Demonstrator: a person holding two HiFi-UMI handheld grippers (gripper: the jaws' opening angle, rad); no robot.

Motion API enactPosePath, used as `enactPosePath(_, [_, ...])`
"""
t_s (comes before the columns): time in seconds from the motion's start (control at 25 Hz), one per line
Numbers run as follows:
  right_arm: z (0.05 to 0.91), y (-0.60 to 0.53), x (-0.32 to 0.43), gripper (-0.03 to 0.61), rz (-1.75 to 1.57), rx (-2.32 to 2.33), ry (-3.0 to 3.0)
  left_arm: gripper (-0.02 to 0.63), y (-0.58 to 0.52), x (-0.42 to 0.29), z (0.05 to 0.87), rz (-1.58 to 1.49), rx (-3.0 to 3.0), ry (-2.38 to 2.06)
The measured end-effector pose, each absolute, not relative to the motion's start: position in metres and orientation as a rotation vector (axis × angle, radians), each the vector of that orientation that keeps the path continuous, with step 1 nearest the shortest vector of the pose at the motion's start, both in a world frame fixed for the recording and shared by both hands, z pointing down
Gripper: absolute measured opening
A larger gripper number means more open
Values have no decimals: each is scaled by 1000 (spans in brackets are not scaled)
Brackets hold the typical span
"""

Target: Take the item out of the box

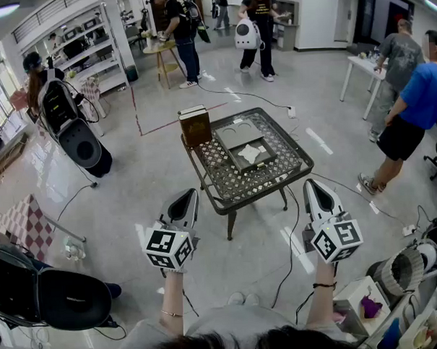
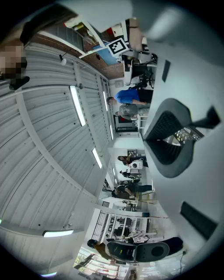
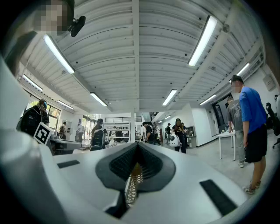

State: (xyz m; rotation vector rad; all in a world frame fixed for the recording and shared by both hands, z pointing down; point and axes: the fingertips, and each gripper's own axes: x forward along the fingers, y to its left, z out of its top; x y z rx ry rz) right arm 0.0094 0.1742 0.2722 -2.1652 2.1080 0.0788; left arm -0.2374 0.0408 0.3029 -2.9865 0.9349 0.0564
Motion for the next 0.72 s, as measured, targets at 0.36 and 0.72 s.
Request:
enactPosePath(0.36, [274, 180, 16, 20, 65, -2155, 2109, 17, 51, -228, 305, 44, -3000, 921])
enactPosePath(0.72, [282, 180, 23, 20, 8, -2070, 2172, 18, 64, -211, 319, 15, -3028, 929])
